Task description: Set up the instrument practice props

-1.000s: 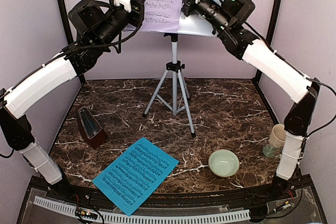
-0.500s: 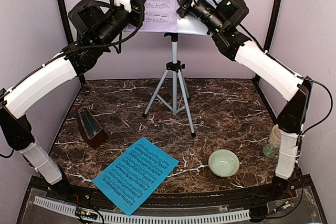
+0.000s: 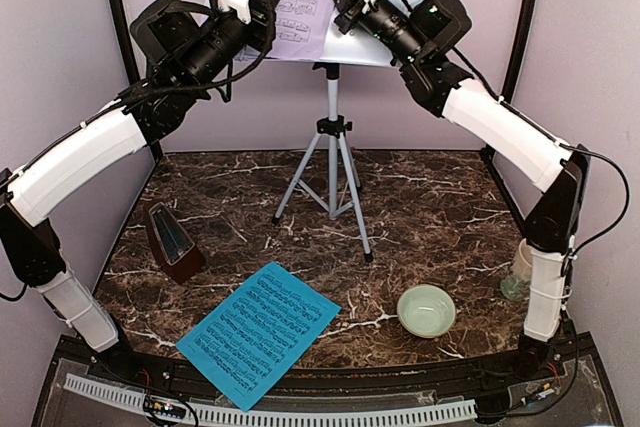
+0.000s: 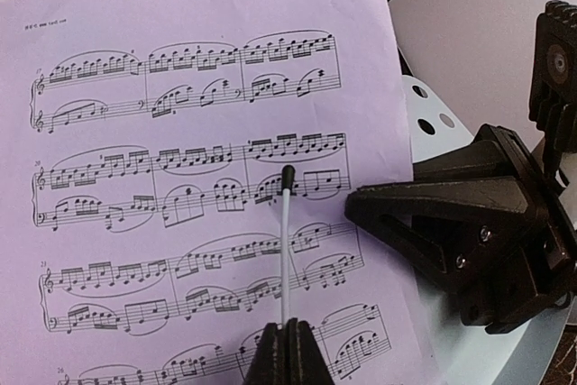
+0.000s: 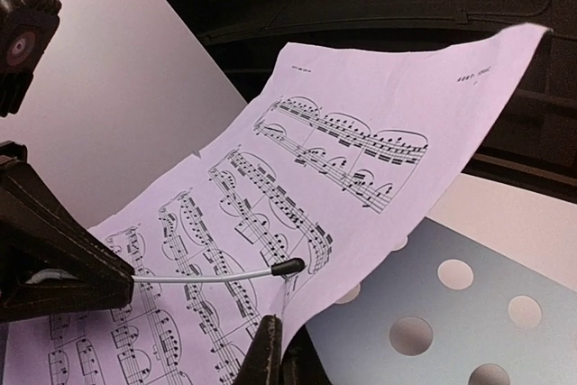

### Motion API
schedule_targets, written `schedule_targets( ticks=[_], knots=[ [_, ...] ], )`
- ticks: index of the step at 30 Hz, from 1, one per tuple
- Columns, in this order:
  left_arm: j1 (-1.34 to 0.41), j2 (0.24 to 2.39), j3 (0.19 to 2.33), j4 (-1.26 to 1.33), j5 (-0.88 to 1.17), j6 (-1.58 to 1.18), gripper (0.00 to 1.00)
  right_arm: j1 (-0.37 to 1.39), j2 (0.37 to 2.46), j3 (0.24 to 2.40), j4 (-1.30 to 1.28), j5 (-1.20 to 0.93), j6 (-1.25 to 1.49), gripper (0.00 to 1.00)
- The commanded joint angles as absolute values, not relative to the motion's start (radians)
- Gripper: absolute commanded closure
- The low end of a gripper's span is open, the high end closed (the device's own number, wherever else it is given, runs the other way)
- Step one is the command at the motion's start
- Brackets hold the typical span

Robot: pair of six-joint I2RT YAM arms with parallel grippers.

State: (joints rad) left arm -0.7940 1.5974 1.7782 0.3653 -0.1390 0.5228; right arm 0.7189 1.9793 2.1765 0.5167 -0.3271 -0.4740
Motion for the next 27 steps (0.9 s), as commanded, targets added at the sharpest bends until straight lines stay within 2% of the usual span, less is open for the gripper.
schedule_targets(
  ticks=[1, 2, 8, 15, 27],
  knots=[
    [-0.795, 1.559, 1.788, 0.374, -0.126, 0.519, 1.0, 0.712, 1.995, 2.196, 0.568, -0.351, -0.465, 0.89],
    [-0.795, 1.56, 1.787, 0.374, -0.127, 0.52, 1.0, 0.711, 1.995, 2.194, 0.571, -0.352, -0.463, 0.83],
    [-0.795, 1.56, 1.789, 0.374, -0.128, 0.52, 1.0, 0.71, 1.992, 2.185, 0.586, -0.347, -0.459, 0.67],
    [-0.795, 1.557, 1.784, 0.376, -0.13, 0.523, 1.0, 0.71, 1.981, 2.178, 0.603, -0.334, -0.448, 0.41],
    [-0.795, 1.559, 1.788, 0.373, -0.13, 0.516, 1.0, 0.734, 2.004, 2.19, 0.634, -0.351, -0.411, 0.29]
  ],
)
